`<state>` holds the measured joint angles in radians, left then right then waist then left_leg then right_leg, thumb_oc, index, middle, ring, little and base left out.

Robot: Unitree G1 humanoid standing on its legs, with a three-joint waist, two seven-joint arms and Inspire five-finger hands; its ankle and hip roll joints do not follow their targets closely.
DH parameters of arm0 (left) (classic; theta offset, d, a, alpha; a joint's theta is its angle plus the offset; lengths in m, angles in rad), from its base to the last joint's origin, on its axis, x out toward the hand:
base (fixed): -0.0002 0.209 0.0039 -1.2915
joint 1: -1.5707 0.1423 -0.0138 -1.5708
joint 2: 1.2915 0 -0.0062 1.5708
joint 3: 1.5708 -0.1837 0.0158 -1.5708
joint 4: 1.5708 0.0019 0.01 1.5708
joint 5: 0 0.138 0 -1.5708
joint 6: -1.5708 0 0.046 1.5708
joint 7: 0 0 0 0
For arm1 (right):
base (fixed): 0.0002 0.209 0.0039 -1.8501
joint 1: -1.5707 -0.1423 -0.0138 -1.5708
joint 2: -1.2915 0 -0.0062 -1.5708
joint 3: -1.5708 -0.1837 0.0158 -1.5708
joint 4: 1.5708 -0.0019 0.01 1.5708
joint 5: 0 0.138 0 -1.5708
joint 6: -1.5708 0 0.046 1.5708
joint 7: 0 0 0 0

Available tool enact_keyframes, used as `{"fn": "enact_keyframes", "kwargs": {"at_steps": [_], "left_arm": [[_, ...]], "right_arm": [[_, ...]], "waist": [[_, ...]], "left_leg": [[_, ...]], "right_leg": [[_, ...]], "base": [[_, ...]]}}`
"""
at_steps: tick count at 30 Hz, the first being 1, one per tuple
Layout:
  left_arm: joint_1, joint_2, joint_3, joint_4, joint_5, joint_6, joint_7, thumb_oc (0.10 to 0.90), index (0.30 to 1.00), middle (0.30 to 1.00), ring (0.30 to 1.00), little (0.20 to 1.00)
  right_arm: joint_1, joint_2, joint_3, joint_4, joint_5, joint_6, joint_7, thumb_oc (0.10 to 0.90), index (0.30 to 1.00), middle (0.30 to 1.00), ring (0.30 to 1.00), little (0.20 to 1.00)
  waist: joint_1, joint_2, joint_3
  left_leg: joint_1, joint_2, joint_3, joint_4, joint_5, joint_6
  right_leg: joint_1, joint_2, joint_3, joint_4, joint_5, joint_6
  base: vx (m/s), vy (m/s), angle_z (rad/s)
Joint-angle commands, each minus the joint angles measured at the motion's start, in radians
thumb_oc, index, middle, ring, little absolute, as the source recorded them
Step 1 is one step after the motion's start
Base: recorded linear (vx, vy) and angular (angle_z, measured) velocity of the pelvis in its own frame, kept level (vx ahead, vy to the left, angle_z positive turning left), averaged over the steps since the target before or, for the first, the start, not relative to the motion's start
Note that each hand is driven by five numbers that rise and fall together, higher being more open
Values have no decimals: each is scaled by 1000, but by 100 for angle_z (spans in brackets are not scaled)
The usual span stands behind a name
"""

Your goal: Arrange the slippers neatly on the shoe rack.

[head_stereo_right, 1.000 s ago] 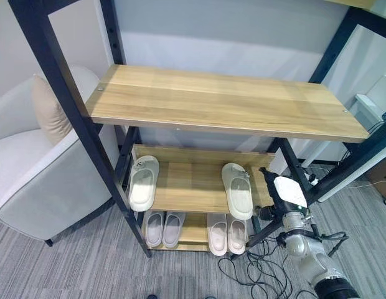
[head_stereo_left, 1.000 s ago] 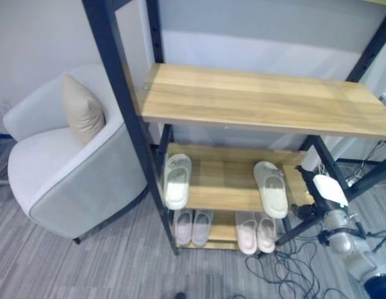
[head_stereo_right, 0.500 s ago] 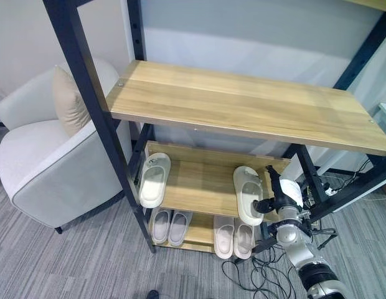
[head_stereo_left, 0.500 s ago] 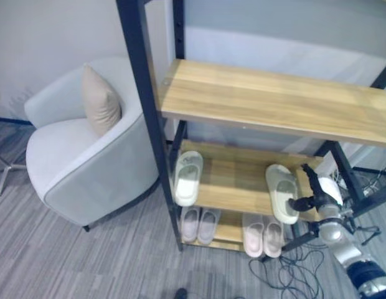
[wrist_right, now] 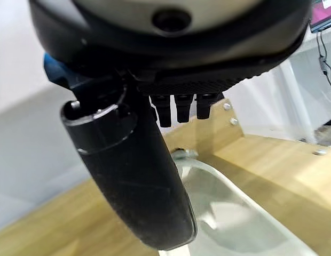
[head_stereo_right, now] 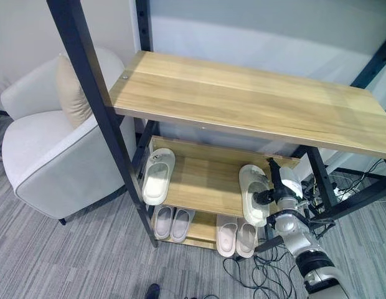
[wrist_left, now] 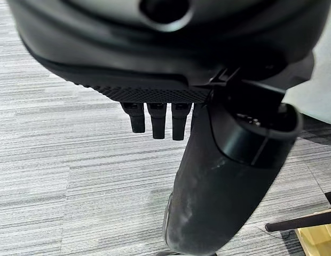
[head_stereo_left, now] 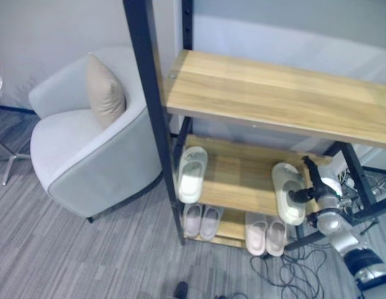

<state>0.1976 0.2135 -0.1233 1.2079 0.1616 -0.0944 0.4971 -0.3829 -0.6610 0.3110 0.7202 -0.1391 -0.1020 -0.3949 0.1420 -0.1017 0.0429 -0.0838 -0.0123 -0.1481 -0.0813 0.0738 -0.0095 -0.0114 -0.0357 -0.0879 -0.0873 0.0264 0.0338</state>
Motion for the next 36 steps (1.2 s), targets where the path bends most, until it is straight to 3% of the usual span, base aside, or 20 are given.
{"fn": "enact_keyframes", "kwargs": {"at_steps": [1,5,6,7,9,10,11,12,17,18,20,21,24,29,31,36], "left_arm": [[-59,20,-27,63,-22,-23,24,800,900,900,900,900],[-69,28,-32,58,-26,-24,22,800,900,900,900,900],[-70,31,-35,55,-23,-25,23,800,900,900,900,900],[-70,31,-35,55,-23,-25,23,800,900,900,900,900],[-75,35,-49,51,-15,-27,21,800,900,900,900,900],[-78,36,-51,51,-15,-27,19,800,900,900,900,900],[-79,37,-52,51,-15,-27,19,800,900,900,900,900],[-79,37,-52,52,-15,-27,19,800,900,900,900,900],[-87,32,-41,62,-31,-22,17,800,900,900,900,900],[-90,32,-29,61,-37,-19,16,800,900,900,900,900],[-89,32,-25,58,-36,-18,15,800,900,900,900,900],[-88,30,-18,53,-26,-18,10,800,900,900,900,900],[-92,29,-24,47,-6,-20,5,800,900,900,900,900],[-106,32,-48,38,-1,-23,4,800,900,900,900,900],[-119,43,-59,35,-11,-26,9,800,900,900,900,900],[-134,56,-59,34,-27,-26,20,800,900,900,900,900]], "right_arm": [[-158,-67,-25,18,50,-43,-84,800,900,900,900,900],[-166,-43,-2,67,56,-36,-70,800,900,900,900,900],[-171,-42,2,79,56,-36,-67,764,846,846,846,846],[-171,-42,2,79,56,-36,-67,758,836,836,836,836],[-185,-37,10,97,57,-33,-65,767,851,851,851,851],[-194,-38,19,100,51,-31,-63,588,582,582,582,582],[-196,-38,21,103,51,-30,-62,565,547,547,547,547],[-197,-38,21,103,51,-30,-62,400,300,300,300,300],[-186,-29,-9,-47,115,-72,-71,400,300,300,300,300],[-155,-34,-32,-183,139,-107,-69,400,300,300,300,300],[-134,-42,-47,-269,139,-123,-66,400,300,300,300,300],[-106,-63,-66,-410,95,-142,-71,400,300,300,300,300],[-101,-51,-75,-488,42,-145,-79,400,300,300,300,300],[-189,27,-18,-441,22,-121,-92,400,300,300,300,300],[-263,63,14,-342,18,-83,-112,400,300,300,300,300],[-321,91,21,-253,18,-51,-148,400,300,300,300,300]], "waist": [[22,-5,11],[33,-13,15],[34,-15,16],[34,-15,16],[38,-20,22],[39,-23,25],[41,-25,28],[41,-25,27],[42,-29,36],[39,-30,39],[39,-31,40],[36,-33,42],[40,-37,45],[63,-50,55],[81,-61,65],[96,-70,81]], "left_leg": [[43,17,20,-6,-70,-4],[40,17,16,-6,-70,-4],[38,17,14,-6,-70,-3],[38,17,14,-6,-70,-3],[31,16,9,-6,-69,-3],[24,16,5,-6,-67,-2],[21,15,4,-6,-66,-1],[21,15,4,-6,-66,-1],[10,14,6,-6,-63,2],[12,14,6,-6,-65,4],[14,14,6,-6,-67,5],[15,14,5,-6,-69,7],[15,14,2,-6,-71,8],[7,10,-7,-6,-69,12],[-9,8,-14,-6,-63,14],[-28,4,-26,-6,-56,16]], "right_leg": [[50,-58,13,0,-37,93],[50,-60,5,0,-36,94],[50,-61,3,0,-36,94],[50,-61,3,0,-36,94],[43,-62,-2,0,-34,95],[37,-63,-2,0,-32,95],[34,-63,-3,0,-30,96],[34,-63,-3,0,-30,96],[22,-65,1,0,-24,99],[22,-66,1,0,-24,98],[22,-67,0,0,-24,98],[23,-67,-1,0,-25,99],[24,-69,-5,0,-26,99],[18,-72,-11,0,-22,100],[8,-73,-16,0,-19,100],[-3,-75,-28,0,-13,102]], "base": [[3,8,4],[8,23,2],[0,0,0],[0,0,0],[0,0,0],[-12,24,5],[-7,14,10],[-14,5,10],[-12,18,4],[0,0,0],[0,0,0],[0,0,0],[1,9,2],[-8,6,5],[-29,14,6],[-26,22,12]]}}
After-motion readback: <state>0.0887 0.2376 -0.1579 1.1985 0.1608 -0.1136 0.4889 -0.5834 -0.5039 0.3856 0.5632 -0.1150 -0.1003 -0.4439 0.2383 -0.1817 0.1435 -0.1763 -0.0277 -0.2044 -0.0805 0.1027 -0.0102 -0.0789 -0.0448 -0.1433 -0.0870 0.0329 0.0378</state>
